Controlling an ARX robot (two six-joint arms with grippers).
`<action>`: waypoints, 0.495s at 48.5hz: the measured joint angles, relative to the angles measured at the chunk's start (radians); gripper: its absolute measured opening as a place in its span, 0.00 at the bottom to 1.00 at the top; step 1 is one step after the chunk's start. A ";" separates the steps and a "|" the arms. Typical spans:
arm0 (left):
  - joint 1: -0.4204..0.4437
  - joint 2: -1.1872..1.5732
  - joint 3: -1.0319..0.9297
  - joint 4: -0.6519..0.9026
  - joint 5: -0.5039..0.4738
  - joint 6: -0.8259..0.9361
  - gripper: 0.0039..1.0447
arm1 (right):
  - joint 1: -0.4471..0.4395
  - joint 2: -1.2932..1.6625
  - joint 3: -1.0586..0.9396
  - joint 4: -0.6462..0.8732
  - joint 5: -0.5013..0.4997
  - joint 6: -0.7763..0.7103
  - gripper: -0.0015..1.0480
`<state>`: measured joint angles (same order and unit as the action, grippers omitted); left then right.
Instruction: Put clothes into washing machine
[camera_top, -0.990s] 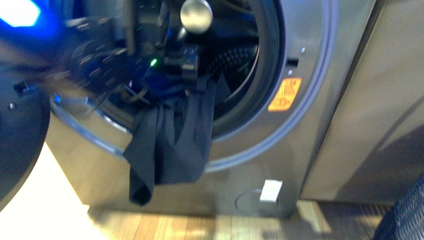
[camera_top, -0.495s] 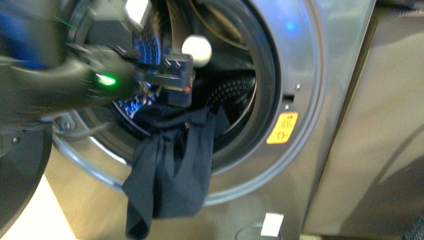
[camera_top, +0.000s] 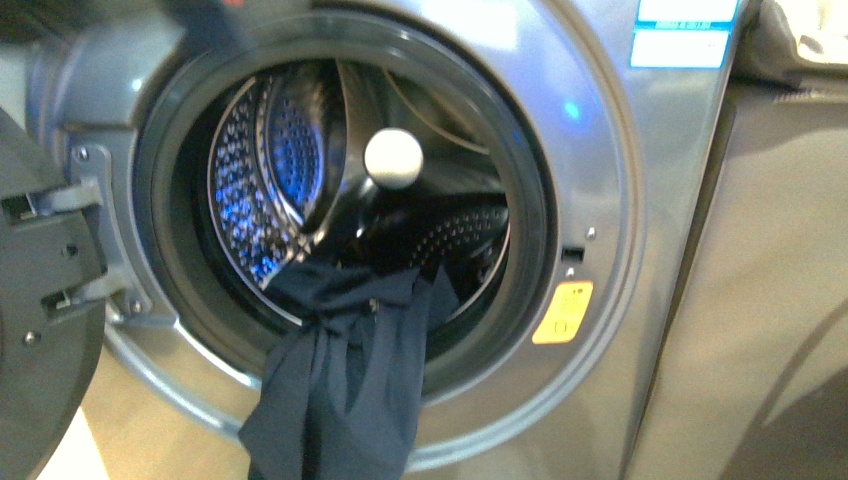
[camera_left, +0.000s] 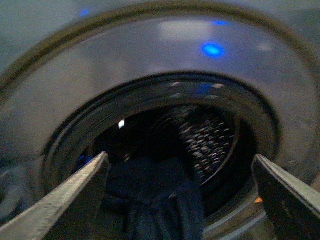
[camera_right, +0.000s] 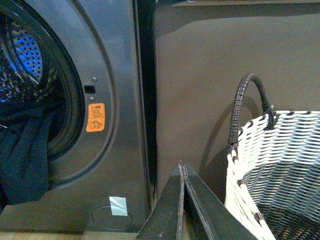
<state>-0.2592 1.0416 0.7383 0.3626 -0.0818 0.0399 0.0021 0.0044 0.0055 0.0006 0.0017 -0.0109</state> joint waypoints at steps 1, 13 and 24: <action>0.001 -0.023 -0.017 -0.023 -0.049 -0.005 0.78 | 0.000 0.000 0.000 0.000 0.000 0.000 0.02; 0.080 -0.203 -0.293 0.039 -0.092 -0.031 0.35 | 0.000 0.000 0.000 0.000 0.000 0.000 0.02; 0.145 -0.327 -0.476 0.084 -0.028 -0.041 0.03 | 0.000 0.000 0.000 0.000 0.000 0.000 0.02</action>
<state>-0.1139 0.7147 0.2626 0.4461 -0.1101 -0.0010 0.0021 0.0044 0.0055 0.0006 0.0017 -0.0109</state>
